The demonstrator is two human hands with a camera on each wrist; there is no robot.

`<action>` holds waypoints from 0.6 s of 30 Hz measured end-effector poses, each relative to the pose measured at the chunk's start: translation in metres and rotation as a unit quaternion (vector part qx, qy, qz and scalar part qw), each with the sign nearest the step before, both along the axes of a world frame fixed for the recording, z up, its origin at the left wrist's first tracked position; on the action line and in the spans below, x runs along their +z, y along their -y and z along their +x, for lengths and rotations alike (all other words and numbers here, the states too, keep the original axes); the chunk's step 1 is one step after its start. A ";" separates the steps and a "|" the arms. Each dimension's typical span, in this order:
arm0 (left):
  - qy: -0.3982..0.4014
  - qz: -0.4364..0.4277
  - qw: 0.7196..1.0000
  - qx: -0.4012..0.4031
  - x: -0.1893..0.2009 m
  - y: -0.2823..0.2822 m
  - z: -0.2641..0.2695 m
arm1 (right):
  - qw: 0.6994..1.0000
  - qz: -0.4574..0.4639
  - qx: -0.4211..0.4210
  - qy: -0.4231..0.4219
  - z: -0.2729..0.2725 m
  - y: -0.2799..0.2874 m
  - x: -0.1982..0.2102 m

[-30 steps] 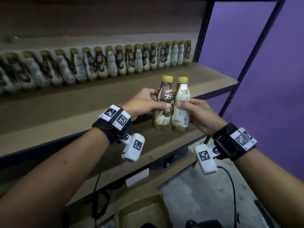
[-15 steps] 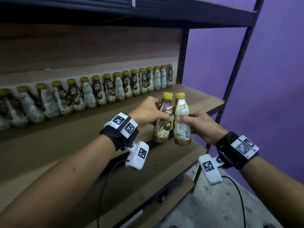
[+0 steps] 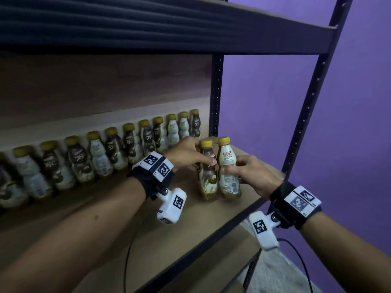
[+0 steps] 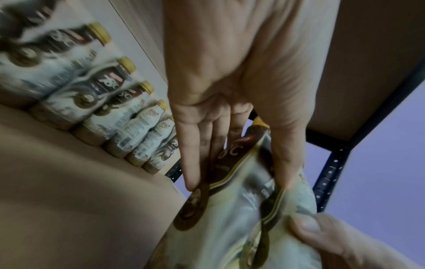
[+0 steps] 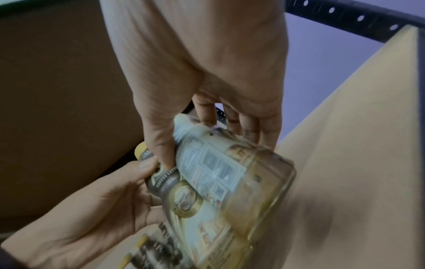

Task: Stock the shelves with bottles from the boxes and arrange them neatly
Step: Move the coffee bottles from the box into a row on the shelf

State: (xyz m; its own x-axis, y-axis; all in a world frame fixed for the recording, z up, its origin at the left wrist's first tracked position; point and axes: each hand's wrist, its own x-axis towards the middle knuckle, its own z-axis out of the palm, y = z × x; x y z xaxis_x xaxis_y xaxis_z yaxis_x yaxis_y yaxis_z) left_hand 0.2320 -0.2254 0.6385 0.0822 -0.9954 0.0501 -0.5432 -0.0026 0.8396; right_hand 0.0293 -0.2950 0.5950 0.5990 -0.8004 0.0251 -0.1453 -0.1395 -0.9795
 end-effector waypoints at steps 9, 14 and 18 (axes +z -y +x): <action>0.161 -0.007 0.986 0.030 0.012 0.133 0.011 | 0.999 -0.017 -0.027 -0.016 0.024 0.112 -0.002; 0.290 -0.020 0.955 0.065 0.031 0.189 0.020 | 0.999 -0.036 -0.030 -0.022 0.045 0.163 0.004; 0.369 -0.021 0.923 0.108 0.040 0.226 0.031 | 0.998 -0.060 -0.021 -0.026 0.064 0.197 0.006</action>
State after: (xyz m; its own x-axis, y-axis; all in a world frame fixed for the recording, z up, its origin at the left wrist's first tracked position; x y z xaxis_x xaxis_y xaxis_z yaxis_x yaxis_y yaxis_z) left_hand 0.2628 -0.4514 0.6782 0.2071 -0.9554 0.2103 -0.9576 -0.1539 0.2436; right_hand 0.0930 -0.4923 0.6014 0.5673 -0.8183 0.0919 -0.2042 -0.2479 -0.9470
